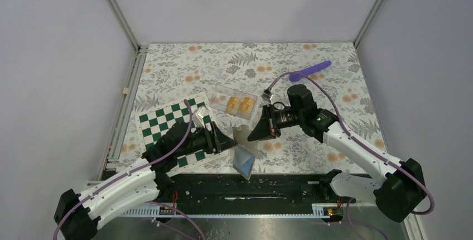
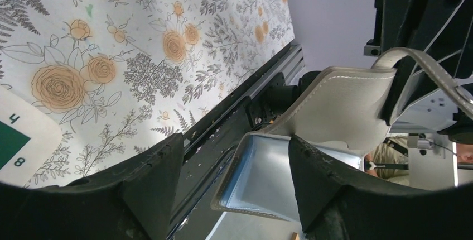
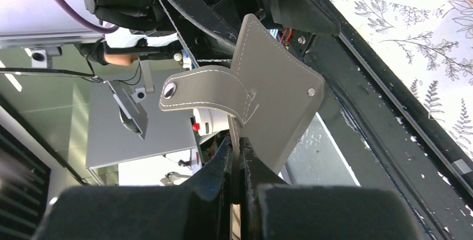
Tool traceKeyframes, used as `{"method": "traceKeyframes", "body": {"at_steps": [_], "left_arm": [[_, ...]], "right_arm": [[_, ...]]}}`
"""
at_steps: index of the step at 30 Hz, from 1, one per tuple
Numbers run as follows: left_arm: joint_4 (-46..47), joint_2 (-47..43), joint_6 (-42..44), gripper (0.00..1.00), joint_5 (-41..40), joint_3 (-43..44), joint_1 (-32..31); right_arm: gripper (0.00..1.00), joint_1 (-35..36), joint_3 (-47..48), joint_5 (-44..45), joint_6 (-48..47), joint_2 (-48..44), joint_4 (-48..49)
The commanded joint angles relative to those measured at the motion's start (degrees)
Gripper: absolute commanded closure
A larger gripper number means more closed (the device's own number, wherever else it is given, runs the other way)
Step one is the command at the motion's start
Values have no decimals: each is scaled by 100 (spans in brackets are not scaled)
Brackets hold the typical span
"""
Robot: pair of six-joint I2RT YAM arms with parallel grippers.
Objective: Put the credit cards into the card holder
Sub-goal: Turn over the card slot in the card holder.
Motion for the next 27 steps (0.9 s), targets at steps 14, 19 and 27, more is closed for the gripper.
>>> {"method": "traceKeyframes", "body": {"at_steps": [14,19,27], "left_arm": [[-2600,140,1302,26,-542,1632,230],[-2802,239,1674,23,-569,2357,-91],[-3872,1236,2172,20,-2165,3714,-1874]], "right_arm": [[100,-20,596,698,-86,47,-1064],[100,-21,624,918,-56,149,-1228],[100,-18,725,1174,-101,285,-1537]]}}
